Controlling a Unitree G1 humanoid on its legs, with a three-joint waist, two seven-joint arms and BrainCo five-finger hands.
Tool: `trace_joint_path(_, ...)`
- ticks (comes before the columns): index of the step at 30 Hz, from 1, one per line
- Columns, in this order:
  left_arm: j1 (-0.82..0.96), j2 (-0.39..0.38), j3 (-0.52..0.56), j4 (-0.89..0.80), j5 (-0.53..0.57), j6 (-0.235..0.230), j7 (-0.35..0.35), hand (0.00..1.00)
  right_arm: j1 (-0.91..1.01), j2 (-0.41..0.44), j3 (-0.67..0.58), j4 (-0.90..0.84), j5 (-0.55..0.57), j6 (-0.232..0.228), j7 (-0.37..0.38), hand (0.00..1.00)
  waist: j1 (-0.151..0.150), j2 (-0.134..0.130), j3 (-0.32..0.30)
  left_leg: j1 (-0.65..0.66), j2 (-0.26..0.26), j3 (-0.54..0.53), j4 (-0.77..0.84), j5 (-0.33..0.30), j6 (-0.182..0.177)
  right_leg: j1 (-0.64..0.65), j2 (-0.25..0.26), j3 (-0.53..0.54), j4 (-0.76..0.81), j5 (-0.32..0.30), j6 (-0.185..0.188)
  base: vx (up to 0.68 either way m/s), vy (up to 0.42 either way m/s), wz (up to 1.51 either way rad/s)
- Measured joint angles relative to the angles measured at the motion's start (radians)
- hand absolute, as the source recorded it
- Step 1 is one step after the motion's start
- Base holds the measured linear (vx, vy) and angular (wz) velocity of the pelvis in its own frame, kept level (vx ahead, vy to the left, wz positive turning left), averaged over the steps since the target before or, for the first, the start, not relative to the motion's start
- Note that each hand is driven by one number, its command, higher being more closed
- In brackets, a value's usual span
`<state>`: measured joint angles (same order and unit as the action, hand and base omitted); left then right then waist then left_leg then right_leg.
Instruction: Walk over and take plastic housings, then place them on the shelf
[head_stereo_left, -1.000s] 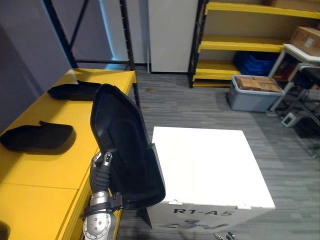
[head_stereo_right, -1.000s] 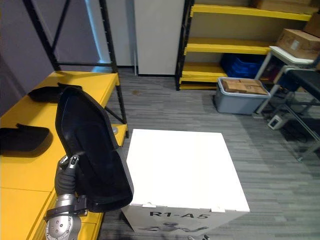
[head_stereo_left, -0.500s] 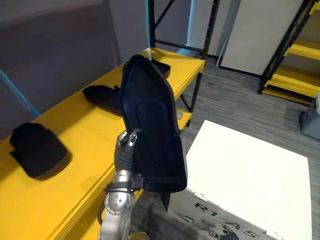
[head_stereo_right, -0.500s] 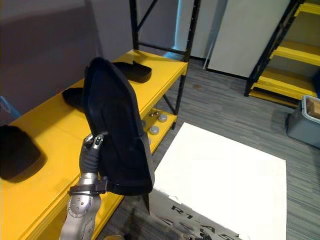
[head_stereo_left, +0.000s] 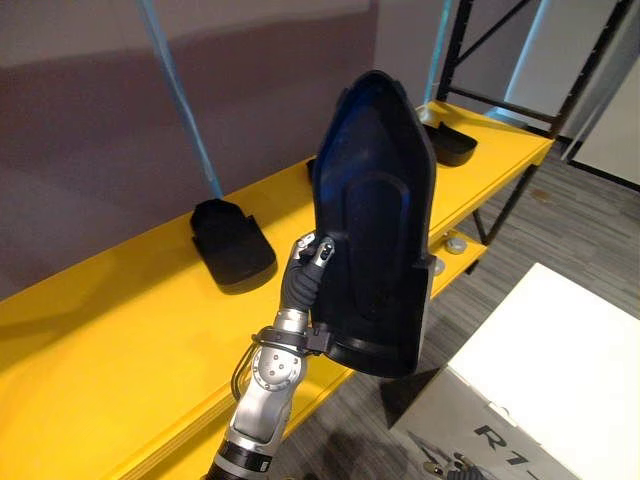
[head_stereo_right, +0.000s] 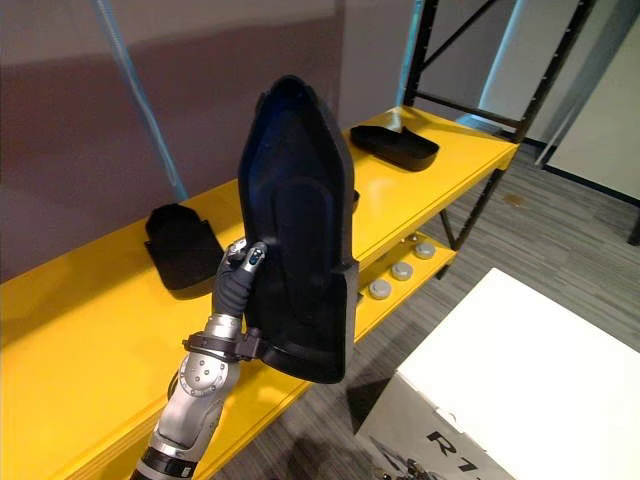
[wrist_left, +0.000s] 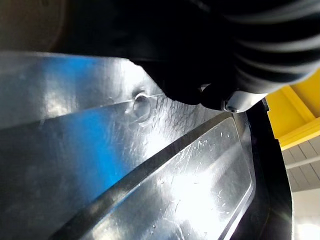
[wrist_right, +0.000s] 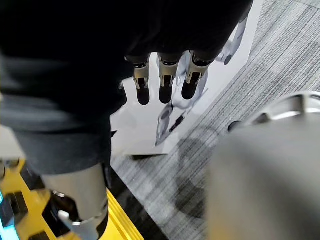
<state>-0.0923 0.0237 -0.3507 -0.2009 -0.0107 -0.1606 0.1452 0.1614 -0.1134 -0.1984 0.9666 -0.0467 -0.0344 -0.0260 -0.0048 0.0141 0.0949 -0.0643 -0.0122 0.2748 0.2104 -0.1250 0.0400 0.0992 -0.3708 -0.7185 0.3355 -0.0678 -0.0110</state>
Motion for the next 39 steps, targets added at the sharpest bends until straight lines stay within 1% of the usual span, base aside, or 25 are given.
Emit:
trace_joint_path(1,0.005,0.001,-0.009,0.000,0.003,0.000,0.000,1.00,0.007,0.002,0.001,-0.004,0.000,0.000,0.001,0.00,-0.007,0.000,0.000,0.002,-0.008,-0.025,0.000,0.003,0.009,-0.021,-0.007,0.080,0.052,0.003,-0.023,-0.03,0.169,1.07)
trace_joint_path(2,0.013,0.004,-0.017,0.000,0.010,-0.001,0.001,1.00,0.029,0.000,0.000,-0.007,0.000,0.000,0.003,0.00,-0.019,0.007,0.001,0.008,-0.012,-0.074,0.001,0.011,0.030,-0.077,0.010,0.253,0.143,-0.017,-0.056,0.02,0.063,1.24)
trace_joint_path(3,0.018,0.009,-0.008,0.000,0.019,-0.003,0.005,1.00,0.042,0.012,0.000,-0.012,0.003,0.000,0.005,0.00,-0.028,0.006,0.008,0.002,-0.010,-0.129,0.003,0.016,0.038,-0.099,0.089,0.423,0.144,-0.100,-0.011,0.03,-0.001,1.30)
trace_joint_path(4,0.018,0.010,-0.005,0.000,0.025,-0.003,0.007,1.00,0.041,0.018,0.003,-0.014,0.003,-0.001,0.006,0.00,-0.030,0.000,0.009,-0.005,-0.011,-0.156,0.003,0.021,0.043,-0.113,0.132,0.495,0.141,-0.131,-0.010,0.03,-0.095,1.30)
trace_joint_path(6,0.016,0.010,0.019,-0.001,0.036,-0.003,0.033,1.00,0.056,0.035,0.005,-0.036,0.004,0.000,0.007,0.00,-0.027,-0.021,0.026,-0.024,-0.031,-0.261,0.005,0.044,0.050,-0.174,0.281,0.734,0.146,-0.197,0.000,0.00,-0.115,1.33)
trace_joint_path(8,0.026,0.009,0.020,-0.005,0.041,-0.003,0.049,1.00,0.091,0.038,0.016,-0.083,0.010,-0.001,0.007,0.00,-0.030,-0.026,0.026,-0.033,-0.062,-0.343,0.010,0.047,0.046,-0.189,0.329,0.812,0.143,-0.209,0.024,0.00,-0.141,1.43)
trace_joint_path(9,0.033,0.009,0.022,-0.013,0.045,-0.003,0.050,1.00,0.101,0.040,0.022,-0.095,0.013,-0.001,0.006,0.00,-0.028,-0.033,0.026,-0.032,-0.074,-0.360,0.015,0.046,0.045,-0.186,0.326,0.822,0.123,-0.208,0.027,0.00,-0.257,1.49)
trace_joint_path(10,0.055,0.009,0.033,-0.051,0.055,-0.004,0.050,1.00,0.107,0.051,0.040,-0.104,0.019,0.000,0.006,0.00,-0.013,-0.070,0.019,-0.036,-0.107,-0.362,0.025,0.041,0.041,-0.179,0.292,0.814,0.060,-0.208,0.027,0.01,-0.236,1.36)
trace_joint_path(11,0.088,-0.003,0.043,-0.084,0.060,-0.012,0.051,1.00,0.106,0.052,0.054,-0.107,0.023,0.001,0.008,0.00,-0.010,-0.076,0.021,-0.060,-0.107,-0.363,0.089,0.017,0.028,-0.171,0.270,0.760,0.054,-0.192,0.056,0.04,-0.272,1.35)
trace_joint_path(13,0.136,-0.016,0.052,-0.153,0.074,-0.014,0.049,1.00,0.106,0.038,0.060,-0.122,0.024,0.002,0.009,0.00,0.001,-0.052,0.007,-0.126,-0.051,-0.355,0.195,-0.026,-0.015,-0.139,0.296,0.665,0.020,-0.192,0.048,0.07,-0.156,1.19)
trace_joint_path(15,0.167,-0.012,0.073,-0.187,0.072,-0.019,0.048,1.00,0.098,0.039,0.080,-0.131,0.024,0.002,0.009,0.00,0.031,-0.059,-0.002,-0.122,-0.032,-0.357,0.196,-0.040,-0.021,-0.102,0.311,0.636,-0.017,-0.188,0.042,0.10,-0.098,0.52)
trace_joint_path(20,0.253,-0.013,0.142,-0.202,0.037,-0.021,0.047,1.00,0.060,0.075,0.102,-0.153,0.024,0.002,0.011,0.00,0.047,-0.086,-0.029,-0.121,-0.039,-0.388,0.188,-0.048,-0.027,-0.045,0.316,0.602,-0.079,-0.175,0.049,0.18,-0.050,0.24)
trace_joint_path(26,0.319,-0.013,0.169,-0.203,0.034,-0.014,0.043,1.00,0.049,0.121,0.140,-0.157,0.019,0.000,0.020,0.00,0.056,-0.091,-0.034,-0.098,-0.056,-0.420,0.185,-0.046,-0.031,0.004,0.312,0.575,-0.082,-0.158,0.051,0.07,0.013,0.36)
trace_joint_path(27,0.322,-0.013,0.172,-0.205,0.034,-0.013,0.044,1.00,0.046,0.120,0.135,-0.152,0.018,0.000,0.018,0.00,0.056,-0.094,-0.033,-0.115,-0.057,-0.403,0.189,-0.035,-0.046,0.004,0.305,0.562,-0.081,-0.158,0.051,-0.01,0.017,0.54)
trace_joint_path(28,0.323,-0.013,0.175,-0.206,0.033,-0.012,0.045,1.00,0.042,0.123,0.132,-0.144,0.016,-0.001,0.018,0.00,0.059,-0.106,-0.029,-0.122,-0.043,-0.362,0.188,-0.053,-0.050,-0.002,0.294,0.563,-0.084,-0.154,0.046,-0.04,0.009,0.39)
trace_joint_path(29,0.319,-0.012,0.191,-0.208,0.034,-0.015,0.046,1.00,0.021,0.118,0.128,-0.116,0.008,-0.002,0.016,0.00,0.054,-0.097,-0.029,-0.151,0.034,-0.232,0.229,-0.077,-0.029,-0.012,0.294,0.561,-0.085,-0.155,0.045,-0.05,-0.027,0.18)
trace_joint_path(31,0.282,-0.008,0.225,-0.137,0.035,-0.013,0.050,1.00,-0.017,0.098,0.117,-0.044,-0.007,-0.001,0.011,0.00,0.035,-0.101,-0.025,-0.199,0.189,-0.102,0.364,-0.107,-0.032,-0.026,0.251,0.553,-0.086,-0.156,0.043,-0.01,0.004,0.04)
trace_joint_path(32,0.276,-0.008,0.227,-0.124,0.035,-0.013,0.051,1.00,-0.019,0.095,0.113,-0.043,-0.008,-0.001,0.010,0.00,0.031,-0.102,-0.024,-0.199,0.204,-0.094,0.370,-0.107,-0.033,-0.027,0.241,0.549,-0.086,-0.156,0.043,0.03,0.146,0.06)
trace_joint_path(33,0.256,-0.008,0.227,-0.078,0.035,-0.011,0.059,1.00,-0.025,0.070,0.100,-0.040,-0.020,-0.001,0.008,0.00,-0.003,-0.098,-0.027,-0.199,0.272,-0.087,0.364,-0.103,-0.038,-0.028,0.195,0.539,-0.086,-0.156,0.044,0.02,0.266,0.16)
trace_joint_path(34,0.247,-0.009,0.223,-0.066,0.035,-0.011,0.060,1.00,-0.026,0.060,0.097,-0.034,-0.020,-0.001,0.007,0.00,-0.016,-0.094,-0.029,-0.197,0.296,-0.090,0.348,-0.100,-0.041,-0.027,0.178,0.538,-0.086,-0.156,0.045,0.04,0.458,0.29)
trace_joint_path(35,0.224,-0.008,0.210,-0.049,0.035,-0.011,0.062,1.00,-0.025,0.042,0.085,-0.025,-0.021,0.001,0.006,0.00,-0.032,-0.087,-0.033,-0.187,0.333,-0.108,0.293,-0.072,-0.061,-0.024,0.148,0.530,-0.085,-0.150,0.068,0.07,0.572,0.38)
trace_joint_path(36,0.197,-0.011,0.196,-0.042,0.035,-0.011,0.065,1.00,-0.016,0.028,0.063,-0.005,-0.021,0.003,0.004,0.00,-0.043,-0.063,-0.042,-0.171,0.360,-0.132,0.203,0.035,-0.064,-0.016,0.129,0.510,-0.089,-0.142,0.102,0.08,0.541,0.48)
trace_joint_path(37,0.175,-0.014,0.184,-0.038,0.035,-0.012,0.069,1.00,-0.007,0.017,0.040,0.008,-0.021,0.006,0.002,0.00,-0.047,-0.044,-0.050,-0.158,0.354,-0.159,0.168,0.055,-0.170,-0.002,0.115,0.504,-0.109,-0.132,0.138,0.12,0.631,0.46)
trace_joint_path(38,0.159,-0.009,0.183,-0.034,0.034,-0.013,0.069,1.00,-0.008,0.019,0.032,0.022,-0.021,0.010,0.000,0.00,-0.051,-0.051,-0.054,-0.157,0.338,-0.157,0.156,0.023,-0.234,0.007,0.095,0.495,-0.127,-0.115,0.166,0.11,0.534,0.43)
trace_joint_path(39,0.125,0.033,0.185,-0.014,0.033,-0.013,0.075,1.00,-0.017,0.058,0.021,0.054,-0.021,0.015,0.002,0.00,-0.053,-0.095,-0.051,-0.177,0.282,-0.149,0.176,0.014,-0.232,0.011,0.042,0.486,-0.156,-0.060,0.193,0.12,0.610,0.31)
